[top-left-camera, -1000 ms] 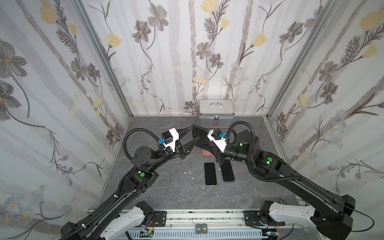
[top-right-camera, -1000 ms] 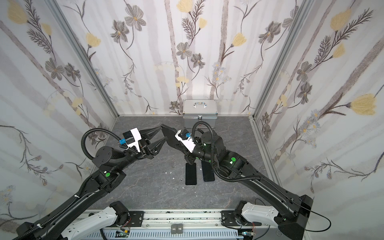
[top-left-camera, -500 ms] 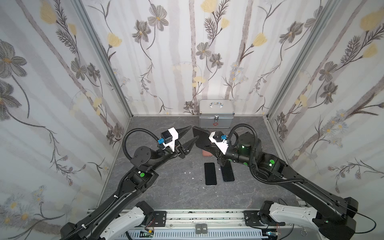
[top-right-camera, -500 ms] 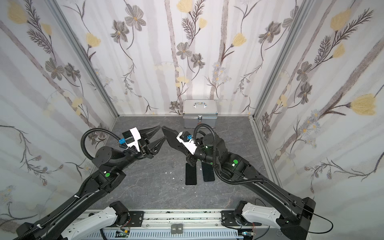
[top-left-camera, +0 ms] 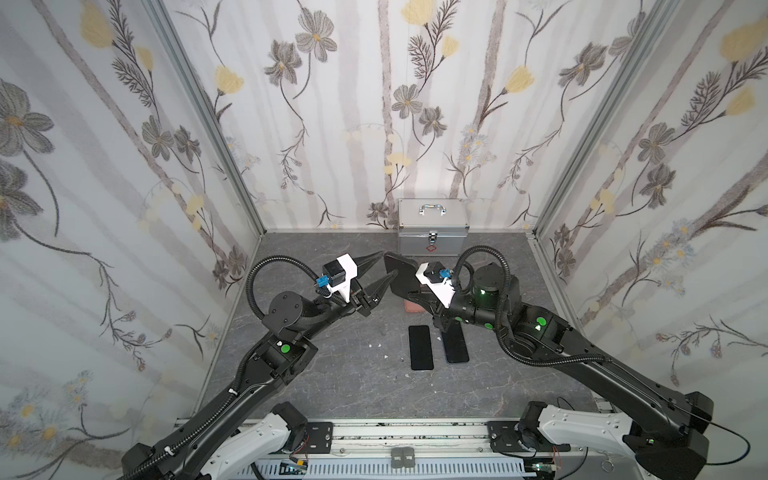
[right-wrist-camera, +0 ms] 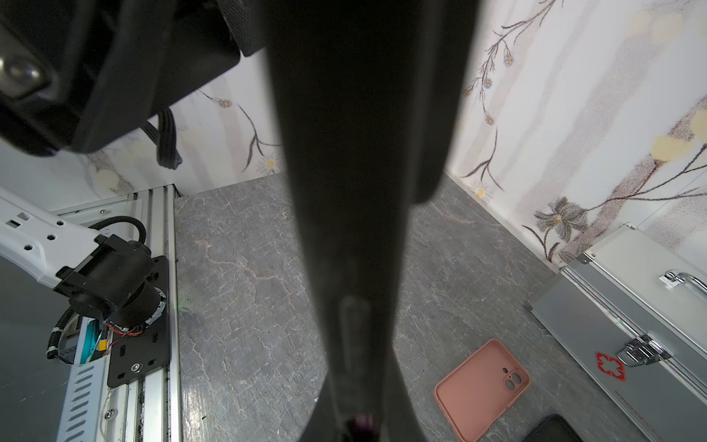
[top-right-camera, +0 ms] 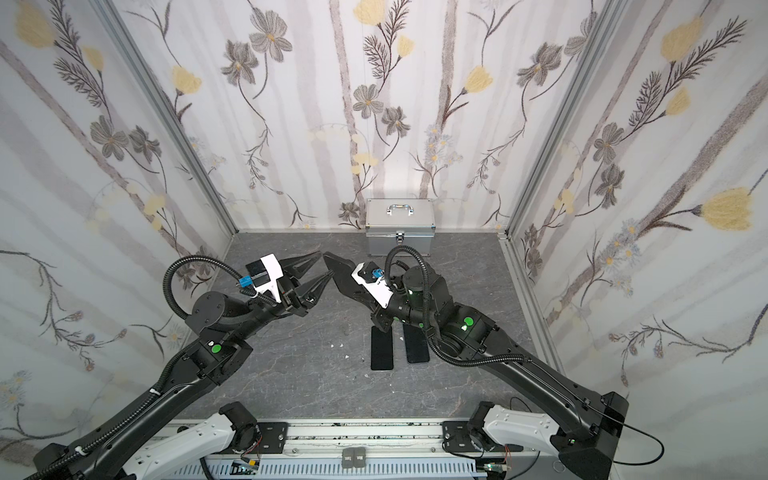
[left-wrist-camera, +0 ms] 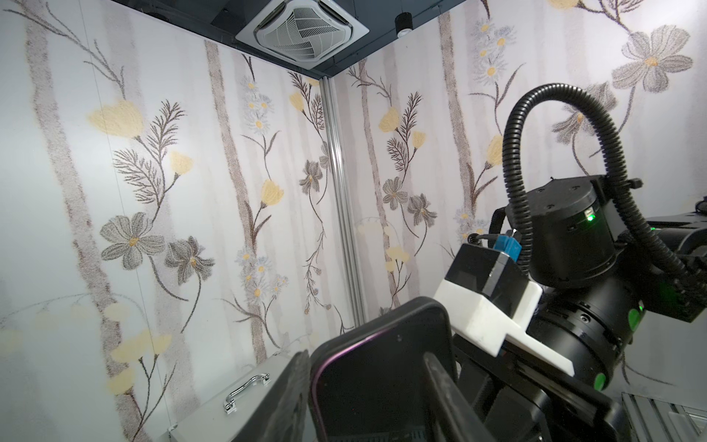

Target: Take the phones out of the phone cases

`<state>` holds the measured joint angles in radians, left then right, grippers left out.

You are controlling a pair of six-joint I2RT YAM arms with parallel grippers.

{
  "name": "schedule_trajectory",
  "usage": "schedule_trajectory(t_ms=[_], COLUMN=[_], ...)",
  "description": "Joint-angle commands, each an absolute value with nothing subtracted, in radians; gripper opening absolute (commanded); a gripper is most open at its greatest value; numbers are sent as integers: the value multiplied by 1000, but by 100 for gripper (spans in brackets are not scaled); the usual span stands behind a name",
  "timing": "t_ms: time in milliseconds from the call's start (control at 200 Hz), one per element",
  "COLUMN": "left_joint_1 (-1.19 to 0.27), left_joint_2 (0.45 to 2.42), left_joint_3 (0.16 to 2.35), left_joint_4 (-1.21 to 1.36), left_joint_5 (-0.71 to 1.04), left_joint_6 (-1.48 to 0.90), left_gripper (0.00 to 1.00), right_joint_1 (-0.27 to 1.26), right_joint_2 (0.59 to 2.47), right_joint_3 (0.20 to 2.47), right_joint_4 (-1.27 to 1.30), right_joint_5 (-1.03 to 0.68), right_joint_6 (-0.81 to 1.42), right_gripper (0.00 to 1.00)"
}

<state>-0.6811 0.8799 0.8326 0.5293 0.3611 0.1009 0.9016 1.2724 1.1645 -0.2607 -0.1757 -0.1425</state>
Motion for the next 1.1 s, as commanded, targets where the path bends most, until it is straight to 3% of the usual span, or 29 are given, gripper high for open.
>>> schedule_trajectory(t_ms=[0, 819, 1094], left_joint_1=[-681, -681, -681], left_joint_2=[881, 896, 875], left_joint_3=[830, 831, 825], left_joint_4=[545, 546, 546], left_joint_5=[389, 407, 346], left_joint_6=[94, 89, 107], left_gripper=[48, 48, 50], right_joint_1=[904, 920, 912], right_joint_2=[1264, 1285, 1286], right_joint_3=[1169, 1196, 1178], right_joint_4=[-173, -184, -162], right_joint_5=[-195, -266, -94], right_joint_6=[-154, -183, -116], right_gripper=[0, 0, 0])
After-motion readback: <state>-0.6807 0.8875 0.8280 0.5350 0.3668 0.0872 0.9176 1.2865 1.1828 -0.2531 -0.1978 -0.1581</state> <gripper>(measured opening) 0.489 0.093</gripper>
